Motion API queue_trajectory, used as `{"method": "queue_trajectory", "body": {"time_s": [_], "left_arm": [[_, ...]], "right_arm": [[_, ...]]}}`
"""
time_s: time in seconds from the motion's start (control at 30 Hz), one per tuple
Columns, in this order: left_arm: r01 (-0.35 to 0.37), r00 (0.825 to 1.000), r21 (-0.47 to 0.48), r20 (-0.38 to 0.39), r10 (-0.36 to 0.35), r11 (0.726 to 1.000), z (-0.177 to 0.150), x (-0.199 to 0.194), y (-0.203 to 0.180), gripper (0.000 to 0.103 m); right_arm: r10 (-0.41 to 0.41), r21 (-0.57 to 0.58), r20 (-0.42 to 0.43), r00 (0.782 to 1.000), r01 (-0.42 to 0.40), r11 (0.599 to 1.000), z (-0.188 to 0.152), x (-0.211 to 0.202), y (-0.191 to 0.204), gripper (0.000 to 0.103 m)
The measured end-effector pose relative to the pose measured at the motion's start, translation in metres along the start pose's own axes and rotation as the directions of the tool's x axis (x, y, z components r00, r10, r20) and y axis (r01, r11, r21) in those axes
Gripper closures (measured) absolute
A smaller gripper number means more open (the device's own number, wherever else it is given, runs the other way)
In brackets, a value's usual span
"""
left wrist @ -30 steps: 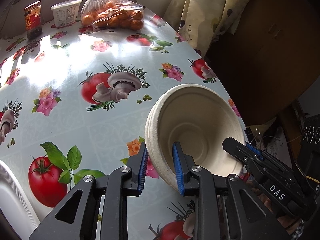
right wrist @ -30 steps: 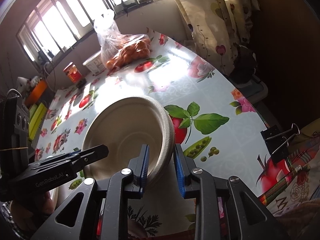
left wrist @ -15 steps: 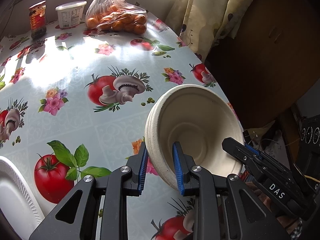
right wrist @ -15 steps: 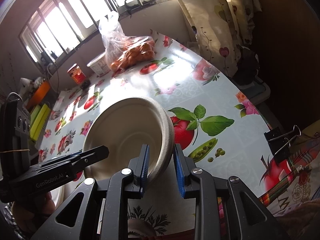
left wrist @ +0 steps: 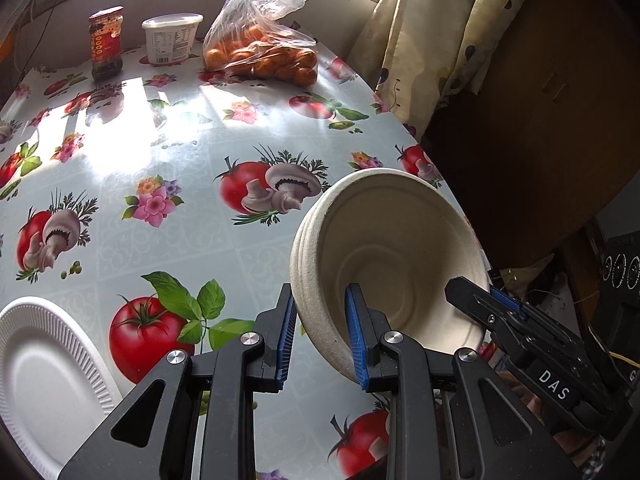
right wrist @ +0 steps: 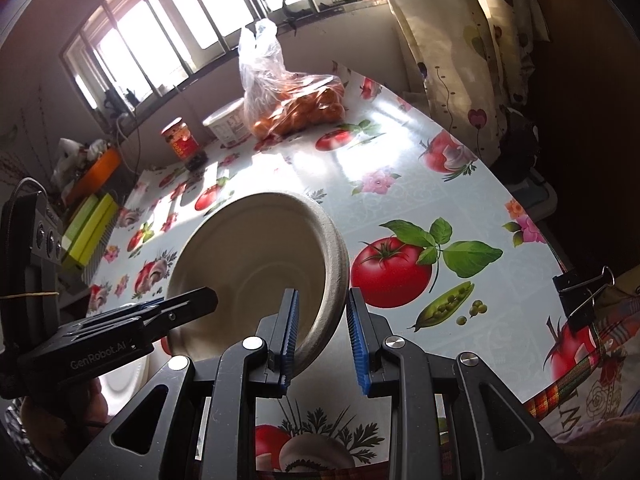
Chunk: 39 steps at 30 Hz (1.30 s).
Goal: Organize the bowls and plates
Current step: 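Carry the nested beige bowls with the left gripper toward the white plate stack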
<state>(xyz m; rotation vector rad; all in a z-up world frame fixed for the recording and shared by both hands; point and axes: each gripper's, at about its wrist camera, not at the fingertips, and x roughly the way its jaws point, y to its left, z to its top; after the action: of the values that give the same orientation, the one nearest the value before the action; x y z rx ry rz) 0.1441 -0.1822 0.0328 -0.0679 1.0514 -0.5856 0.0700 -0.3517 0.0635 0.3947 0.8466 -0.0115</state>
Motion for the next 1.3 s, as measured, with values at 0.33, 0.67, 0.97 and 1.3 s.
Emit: {"method": "queue_trajectory", "body": {"time_s": [0.33, 0.67, 0.97, 1.3], "left_arm": [[-0.017, 0.999, -0.023, 0.032, 0.018, 1.0, -0.007, -0.02, 0.015, 0.077], [-0.041, 0.998, -0.057, 0.051, 0.044, 0.998, -0.017, -0.037, 0.036, 0.077], [-0.066, 0.994, -0.105, 0.077, 0.074, 0.992, -0.032, -0.06, 0.06, 0.077], [-0.1, 0.989, -0.169, 0.094, 0.118, 0.98, -0.049, -0.081, 0.093, 0.077]], "right_arm": [[0.024, -0.044, -0.004, 1.0, -0.024, 0.999, -0.003, 0.001, 0.022, 0.079], [0.057, -0.086, -0.01, 0.998, -0.058, 0.995, -0.006, 0.002, 0.047, 0.079], [0.091, -0.142, -0.03, 0.995, -0.095, 0.985, -0.015, 0.006, 0.078, 0.079], [0.129, -0.202, -0.065, 0.99, -0.14, 0.969, -0.026, 0.015, 0.118, 0.079]]}}
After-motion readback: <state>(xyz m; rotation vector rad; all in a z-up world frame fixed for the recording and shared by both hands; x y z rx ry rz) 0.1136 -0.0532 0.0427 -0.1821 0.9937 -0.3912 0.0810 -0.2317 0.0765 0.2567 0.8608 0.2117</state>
